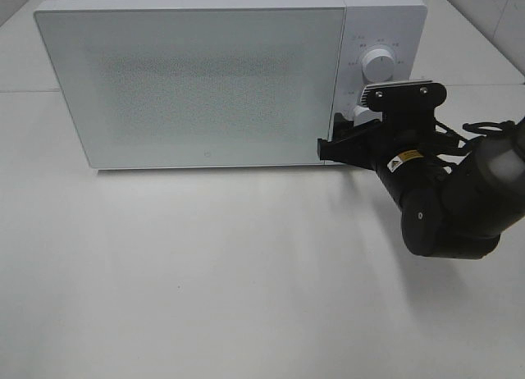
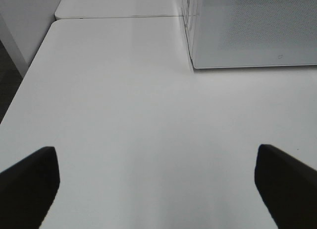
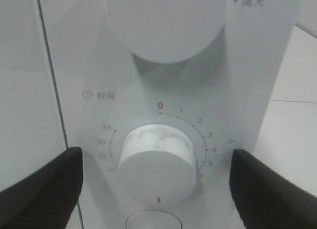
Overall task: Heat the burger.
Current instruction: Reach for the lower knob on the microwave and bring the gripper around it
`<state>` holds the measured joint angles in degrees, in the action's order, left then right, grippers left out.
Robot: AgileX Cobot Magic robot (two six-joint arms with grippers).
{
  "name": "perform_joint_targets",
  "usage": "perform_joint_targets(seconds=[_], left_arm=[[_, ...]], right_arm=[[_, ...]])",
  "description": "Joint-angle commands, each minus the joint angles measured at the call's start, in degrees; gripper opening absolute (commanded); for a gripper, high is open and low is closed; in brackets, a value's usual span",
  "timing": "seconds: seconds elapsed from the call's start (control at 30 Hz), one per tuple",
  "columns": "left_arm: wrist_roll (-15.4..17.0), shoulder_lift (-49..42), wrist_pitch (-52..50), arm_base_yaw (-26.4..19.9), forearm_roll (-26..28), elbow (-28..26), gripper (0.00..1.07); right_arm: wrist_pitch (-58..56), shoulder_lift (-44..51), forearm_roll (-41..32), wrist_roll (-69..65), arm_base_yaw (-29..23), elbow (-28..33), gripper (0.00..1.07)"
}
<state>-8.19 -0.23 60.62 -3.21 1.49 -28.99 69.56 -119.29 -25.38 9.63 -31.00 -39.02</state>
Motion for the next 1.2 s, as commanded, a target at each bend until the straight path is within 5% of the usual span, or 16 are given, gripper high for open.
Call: perform_joint_targets(seconds=[0.03, 0.4, 0.77, 1.13, 1.2], left_arm=[[0.17, -0.97, -0.74, -0.06, 0.4, 0.06, 1.04], [0.17, -0.97, -0.74, -0.06, 0.4, 0.06, 1.04], [0.17, -0.97, -0.74, -0.06, 0.4, 0.06, 1.04], [0.17, -0.97, -0.74, -0.06, 0.4, 0.06, 1.04], [0.17, -0.97, -0.74, -0.06, 0.4, 0.06, 1.04]], right_arm=[[6.42, 0.06, 1.03, -0.34, 0.11, -0.46, 0.76], [6.93, 0.06, 1.03, -0.52, 0.11, -0.46, 0.69], [7.16, 0.06, 1.03, -2.23, 0.11, -0.46, 0.21], [8.08, 0.11, 1.03, -11.63, 0.11, -0.46, 0.17], [8.14, 0.11, 1.03, -28.36, 0.11, -0.29, 0.17]])
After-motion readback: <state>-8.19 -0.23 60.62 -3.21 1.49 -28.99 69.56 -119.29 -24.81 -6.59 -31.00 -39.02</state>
